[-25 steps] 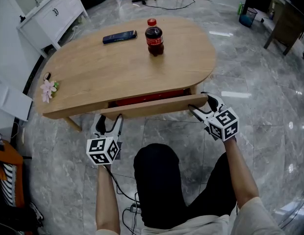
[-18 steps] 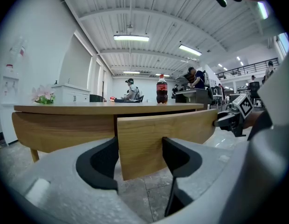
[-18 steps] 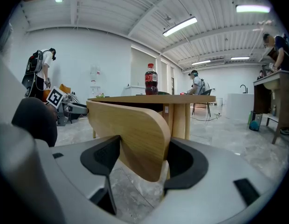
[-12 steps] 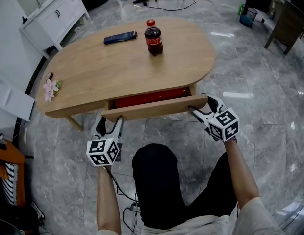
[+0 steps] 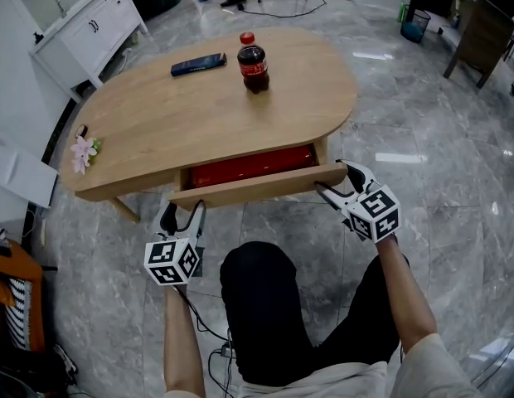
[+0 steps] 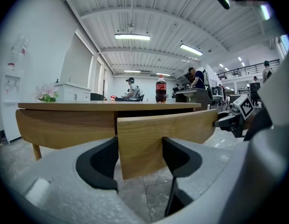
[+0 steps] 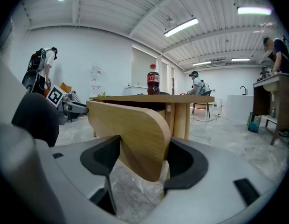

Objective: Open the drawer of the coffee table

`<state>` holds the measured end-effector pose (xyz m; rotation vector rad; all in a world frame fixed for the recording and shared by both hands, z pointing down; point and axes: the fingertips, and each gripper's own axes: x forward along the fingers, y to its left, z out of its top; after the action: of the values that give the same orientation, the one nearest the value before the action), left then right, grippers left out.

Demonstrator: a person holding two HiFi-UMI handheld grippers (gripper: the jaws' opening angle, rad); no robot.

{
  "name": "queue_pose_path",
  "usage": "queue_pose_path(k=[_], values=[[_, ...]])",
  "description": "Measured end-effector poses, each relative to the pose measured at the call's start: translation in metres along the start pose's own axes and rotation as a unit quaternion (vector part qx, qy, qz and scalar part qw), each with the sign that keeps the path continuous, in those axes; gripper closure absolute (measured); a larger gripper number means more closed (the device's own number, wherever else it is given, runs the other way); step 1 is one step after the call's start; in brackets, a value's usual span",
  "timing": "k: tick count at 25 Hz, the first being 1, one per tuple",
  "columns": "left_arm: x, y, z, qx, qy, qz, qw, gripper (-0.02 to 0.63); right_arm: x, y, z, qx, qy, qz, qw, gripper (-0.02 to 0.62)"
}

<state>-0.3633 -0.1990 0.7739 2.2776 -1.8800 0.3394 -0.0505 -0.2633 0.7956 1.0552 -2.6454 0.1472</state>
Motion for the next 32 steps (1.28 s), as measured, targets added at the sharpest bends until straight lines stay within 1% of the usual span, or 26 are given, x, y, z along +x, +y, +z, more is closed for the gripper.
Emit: queue_pose_path(k=[12, 17, 23, 32], values=[[-0.012, 0.000, -0.002, -0.003, 0.008, 0.001, 1.0000, 0.322, -0.010, 0.013, -0.001, 0.005, 0.003, -0.009, 1.000, 0.281], [-0.014, -0.003, 0.002, 0.000, 0.002, -0.001, 1.0000, 0.322, -0.013, 0.011, 0.000, 0.009, 0.000, -0.006, 1.000, 0.281], [-0.019, -0.006, -0.004, -0.007, 0.000, 0.000, 1.0000, 0.322, -0.017, 0.014, -0.004, 0.004, 0.006, -0.005, 1.000, 0.281], [-0.032, -0.012, -0.008, -0.009, -0.003, 0.001, 1.0000, 0.322, -0.028, 0.022, -0.008, 0.001, 0.002, -0.004, 1.000, 0.281]])
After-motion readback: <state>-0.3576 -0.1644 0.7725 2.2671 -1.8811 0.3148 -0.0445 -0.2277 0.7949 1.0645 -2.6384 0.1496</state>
